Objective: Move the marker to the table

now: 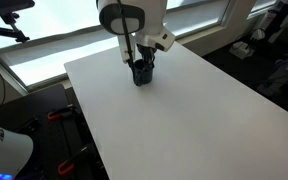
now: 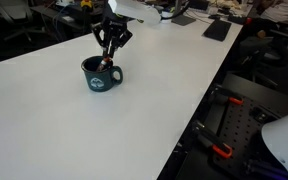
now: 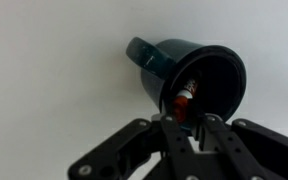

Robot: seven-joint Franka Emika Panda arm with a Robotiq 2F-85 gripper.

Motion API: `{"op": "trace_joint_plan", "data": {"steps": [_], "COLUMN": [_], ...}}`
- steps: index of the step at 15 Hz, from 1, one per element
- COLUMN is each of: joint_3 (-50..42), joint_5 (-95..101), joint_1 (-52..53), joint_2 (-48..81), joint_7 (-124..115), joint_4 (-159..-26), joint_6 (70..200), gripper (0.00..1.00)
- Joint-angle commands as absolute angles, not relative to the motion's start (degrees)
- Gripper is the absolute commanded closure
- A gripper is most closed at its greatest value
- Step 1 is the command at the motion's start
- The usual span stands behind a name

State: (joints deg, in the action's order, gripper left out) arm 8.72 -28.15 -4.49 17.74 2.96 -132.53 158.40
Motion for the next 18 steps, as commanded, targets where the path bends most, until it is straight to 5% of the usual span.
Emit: {"op": "trace_joint_plan", "data": {"steps": [1, 18], "joint_3": [10.79, 12.71], "joint_5": [-32.90, -59.30], "joint_1": [-7.04, -11.15], "joint_2": [15.09, 0.43], "joint_7": [7.56, 29.05], "joint_4": [-133.99, -138.22], "joint_6": [159.81, 166.82], "gripper": [0.95, 0.95]}}
